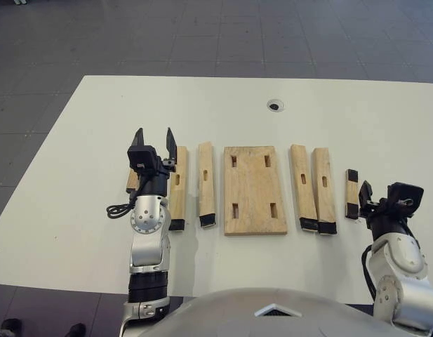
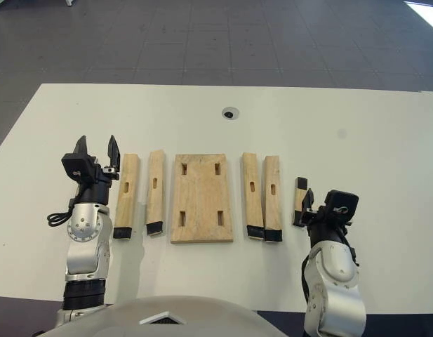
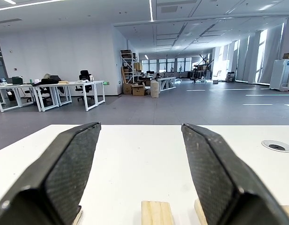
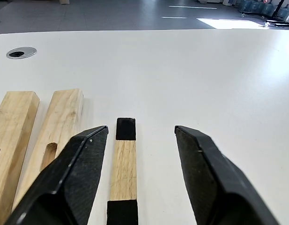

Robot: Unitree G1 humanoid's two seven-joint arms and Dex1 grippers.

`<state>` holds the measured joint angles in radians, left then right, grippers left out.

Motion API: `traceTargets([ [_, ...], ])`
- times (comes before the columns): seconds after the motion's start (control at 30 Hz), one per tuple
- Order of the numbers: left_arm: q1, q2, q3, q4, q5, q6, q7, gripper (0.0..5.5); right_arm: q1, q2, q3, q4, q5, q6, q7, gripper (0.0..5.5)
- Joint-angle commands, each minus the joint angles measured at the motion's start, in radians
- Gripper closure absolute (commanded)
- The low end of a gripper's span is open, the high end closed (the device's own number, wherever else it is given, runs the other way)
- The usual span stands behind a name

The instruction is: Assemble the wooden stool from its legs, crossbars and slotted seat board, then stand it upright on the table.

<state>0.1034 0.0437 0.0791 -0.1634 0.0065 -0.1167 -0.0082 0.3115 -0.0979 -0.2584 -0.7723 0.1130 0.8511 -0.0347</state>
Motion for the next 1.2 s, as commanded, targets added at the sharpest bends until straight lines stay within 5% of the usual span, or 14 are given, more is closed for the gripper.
traceTargets([
  [0.03, -0.003, -0.005, -0.002, -0.005, 0.007, 0.012, 0.014, 2.28, -0.019, -0.024, 0.022, 0.055, -0.002, 0.106, 0.012, 2.88],
  [0.43, -0.003, -0.002, 0.0, -0.006, 0.004, 0.016, 0.012, 2.28, 0.029, -0.016, 0.039, 0.144, -0.005, 0.166, 0.023, 2.88],
  [0.7, -0.002, -0.003, 0.003, -0.003, 0.0, 0.02, 0.011, 2.28, 0.028, 0.14, -0.058, 0.142, 0.099, 0.141, 0.014, 4.21],
  [0.97, -0.104, 0.041, 0.069, 0.024, -0.056, 0.077, -0.004, 2.28, -0.038, 0.018, 0.021, 0.126, 0.001, -0.19, 0.069, 4.23],
  [1.2, -0.339, 0.047, 0.134, -0.033, -0.745, 0.745, -0.204, 2.28, -0.22, -0.245, 0.206, 0.231, -0.068, -0.451, 0.336, 4.23],
])
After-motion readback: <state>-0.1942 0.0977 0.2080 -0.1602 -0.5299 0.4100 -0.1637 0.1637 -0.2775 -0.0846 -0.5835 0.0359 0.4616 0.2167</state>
